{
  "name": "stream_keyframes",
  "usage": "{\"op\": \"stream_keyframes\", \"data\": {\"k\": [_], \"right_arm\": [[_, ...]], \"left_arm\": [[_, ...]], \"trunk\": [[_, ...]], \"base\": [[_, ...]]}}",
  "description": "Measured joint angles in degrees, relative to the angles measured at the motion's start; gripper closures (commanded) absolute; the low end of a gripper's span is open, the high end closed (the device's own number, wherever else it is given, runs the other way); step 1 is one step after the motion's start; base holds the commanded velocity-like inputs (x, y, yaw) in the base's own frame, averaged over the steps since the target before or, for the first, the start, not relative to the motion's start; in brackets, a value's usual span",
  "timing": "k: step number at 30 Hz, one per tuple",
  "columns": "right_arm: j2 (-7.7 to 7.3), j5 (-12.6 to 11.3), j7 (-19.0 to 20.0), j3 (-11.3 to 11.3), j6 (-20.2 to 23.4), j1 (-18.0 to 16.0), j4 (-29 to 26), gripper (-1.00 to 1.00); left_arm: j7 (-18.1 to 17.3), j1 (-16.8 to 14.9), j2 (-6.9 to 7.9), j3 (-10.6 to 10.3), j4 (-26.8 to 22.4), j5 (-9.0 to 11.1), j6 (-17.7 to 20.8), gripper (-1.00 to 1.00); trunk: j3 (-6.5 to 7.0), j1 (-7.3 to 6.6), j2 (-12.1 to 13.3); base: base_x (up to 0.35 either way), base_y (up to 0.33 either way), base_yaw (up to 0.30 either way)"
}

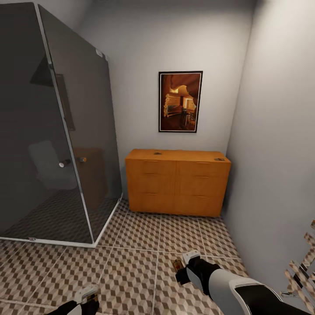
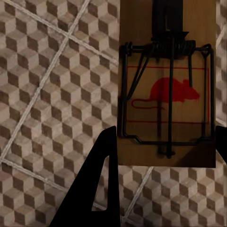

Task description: Take the four mousetraps from the cabinet in the bathroom and place them on the bathroom floor. Make sure all four end up on the same floor surface, and ensure that at least two of them are either under or directly next to the same bathroom sink.

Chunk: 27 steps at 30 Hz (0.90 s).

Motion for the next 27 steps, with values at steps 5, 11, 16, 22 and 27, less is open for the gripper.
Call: {"op": "stream_keyframes", "data": {"k": [5,11,16,22,27], "right_arm": [[0.0,0.0,-0.1,0.0,0.4,0.0,0.0,1.0],[0.0,0.0,0.0,0.0,0.5,0.0,0.0,1.0],[0.0,0.0,0.0,0.0,0.5,0.0,0.0,1.0],[0.0,0.0,-0.1,0.0,0.5,0.0,0.0,1.0],[0.0,0.0,-0.2,0.0,0.4,0.0,0.0,1.0]], "left_arm": [[0.0,0.0,-0.41,0.0,0.0,0.0,-0.1,1.0],[0.0,0.0,-0.48,0.0,0.0,0.0,-0.1,1.0],[0.0,0.0,-0.5,0.0,0.0,0.0,-0.1,1.0],[0.0,0.0,-0.52,0.0,-0.1,0.1,-0.2,1.0],[0.0,0.0,-0.58,0.0,-0.1,0.1,-0.2,1.0]], "trunk": [[0.0,0.0,0.0],[0.0,0.0,0.0],[0.0,0.0,0.0],[0.0,0.0,0.0],[0.0,0.0,0.0]], "base": [[0.0,0.0,0.0],[0.0,0.0,0.171],[0.0,0.0,0.273],[0.0,0.0,0.284],[0.0,0.0,0.286]]}}
